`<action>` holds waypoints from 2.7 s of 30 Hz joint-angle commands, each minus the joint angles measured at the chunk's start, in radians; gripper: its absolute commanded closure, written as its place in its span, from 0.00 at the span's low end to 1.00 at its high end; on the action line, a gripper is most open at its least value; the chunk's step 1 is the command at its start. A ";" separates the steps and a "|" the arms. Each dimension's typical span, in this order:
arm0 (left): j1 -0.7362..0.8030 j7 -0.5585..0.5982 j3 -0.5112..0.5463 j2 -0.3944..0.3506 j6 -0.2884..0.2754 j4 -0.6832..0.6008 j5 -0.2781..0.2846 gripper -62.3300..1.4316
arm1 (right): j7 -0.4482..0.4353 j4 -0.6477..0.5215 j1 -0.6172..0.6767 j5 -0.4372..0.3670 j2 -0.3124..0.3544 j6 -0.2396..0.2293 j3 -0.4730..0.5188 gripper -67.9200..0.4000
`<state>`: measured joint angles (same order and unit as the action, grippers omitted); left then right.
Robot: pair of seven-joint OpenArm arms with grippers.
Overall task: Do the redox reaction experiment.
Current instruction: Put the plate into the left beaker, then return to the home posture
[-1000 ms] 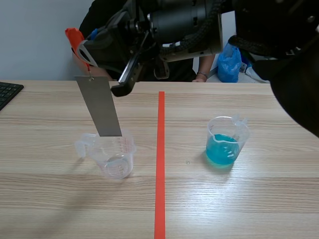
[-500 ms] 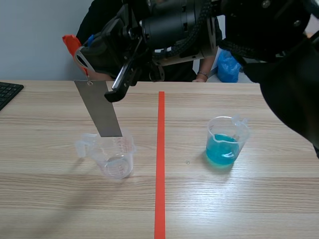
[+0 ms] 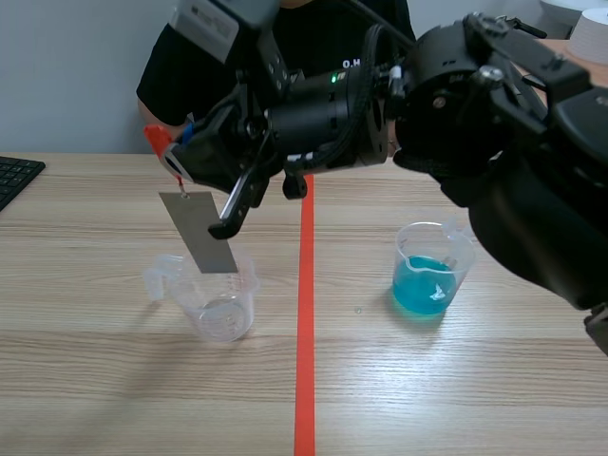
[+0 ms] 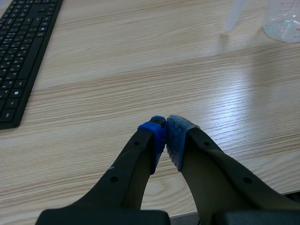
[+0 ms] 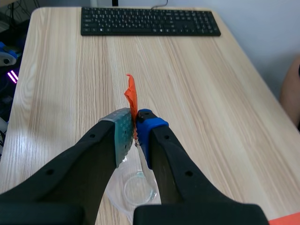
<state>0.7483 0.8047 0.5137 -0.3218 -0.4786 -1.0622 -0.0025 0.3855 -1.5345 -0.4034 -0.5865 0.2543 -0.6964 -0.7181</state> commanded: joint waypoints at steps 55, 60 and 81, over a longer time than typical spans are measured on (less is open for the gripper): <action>0.019 0.081 0.008 -0.011 -0.006 -0.050 0.013 0.79 | -0.322 -0.031 0.074 0.013 0.163 -0.028 -0.157 0.00; 0.055 0.082 0.006 -0.006 -0.006 -0.106 0.013 0.43 | -0.416 -0.173 0.184 0.009 0.348 0.085 -0.114 0.00; 0.471 0.097 0.003 0.127 0.054 -0.563 0.046 0.00 | -0.590 -0.367 0.764 -0.320 0.909 0.188 0.470 0.00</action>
<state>1.2041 0.8864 0.5137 -0.1864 -0.4221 -1.6196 0.0284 -0.1936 -1.8980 0.3660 -0.8913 1.1698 -0.5091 -0.2543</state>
